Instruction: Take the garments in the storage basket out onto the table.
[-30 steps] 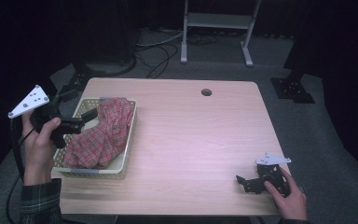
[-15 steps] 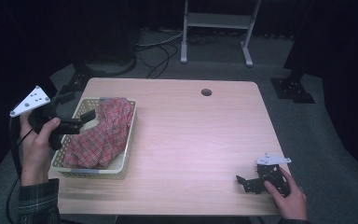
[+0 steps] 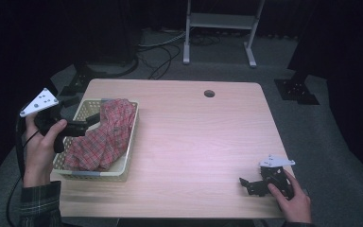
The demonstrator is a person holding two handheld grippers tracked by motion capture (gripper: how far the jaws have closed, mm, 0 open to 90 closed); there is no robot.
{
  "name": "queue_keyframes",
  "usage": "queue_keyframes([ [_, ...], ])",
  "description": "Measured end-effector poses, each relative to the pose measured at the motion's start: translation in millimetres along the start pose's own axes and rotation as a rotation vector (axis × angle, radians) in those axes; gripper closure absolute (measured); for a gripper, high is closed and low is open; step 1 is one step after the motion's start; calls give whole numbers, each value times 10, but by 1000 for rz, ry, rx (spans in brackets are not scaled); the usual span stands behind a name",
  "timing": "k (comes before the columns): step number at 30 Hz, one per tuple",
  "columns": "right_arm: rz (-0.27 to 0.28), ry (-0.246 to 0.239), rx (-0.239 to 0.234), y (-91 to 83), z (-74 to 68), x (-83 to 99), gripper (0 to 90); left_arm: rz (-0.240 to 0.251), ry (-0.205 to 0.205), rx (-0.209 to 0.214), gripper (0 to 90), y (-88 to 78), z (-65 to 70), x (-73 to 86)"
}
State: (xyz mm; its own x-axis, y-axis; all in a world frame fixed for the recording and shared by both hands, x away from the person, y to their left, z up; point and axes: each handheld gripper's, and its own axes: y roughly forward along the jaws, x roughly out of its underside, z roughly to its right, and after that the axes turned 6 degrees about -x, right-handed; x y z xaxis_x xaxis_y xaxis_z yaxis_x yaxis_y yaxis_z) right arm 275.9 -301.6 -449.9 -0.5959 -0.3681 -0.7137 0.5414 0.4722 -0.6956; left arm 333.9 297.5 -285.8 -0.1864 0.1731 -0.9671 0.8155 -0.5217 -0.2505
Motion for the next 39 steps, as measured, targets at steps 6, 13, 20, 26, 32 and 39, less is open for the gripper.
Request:
queue_keyframes([
  [6, 0, 0, 0, 0, 0, 0, 0, -16, 0, 0, 1, 45, 5, 27],
  [13, 0, 0, 0, 0, 0, 0, 0, -42, 5, -8, 1, 94, 11, 57],
  [20, 0, 0, 0, 0, 0, 0, 0, -75, 14, -19, 1, 152, 17, 94],
  [26, 0, 0, 0, 0, 0, 0, 0, -96, 16, -25, 1, 207, 14, 137],
  [32, 0, 0, 0, 0, 0, 0, 0, -124, 19, -29, 1, 258, 13, 180],
  [39, 0, 0, 0, 0, 0, 0, 0, -164, 24, -44, 1, 324, 6, 244],
])
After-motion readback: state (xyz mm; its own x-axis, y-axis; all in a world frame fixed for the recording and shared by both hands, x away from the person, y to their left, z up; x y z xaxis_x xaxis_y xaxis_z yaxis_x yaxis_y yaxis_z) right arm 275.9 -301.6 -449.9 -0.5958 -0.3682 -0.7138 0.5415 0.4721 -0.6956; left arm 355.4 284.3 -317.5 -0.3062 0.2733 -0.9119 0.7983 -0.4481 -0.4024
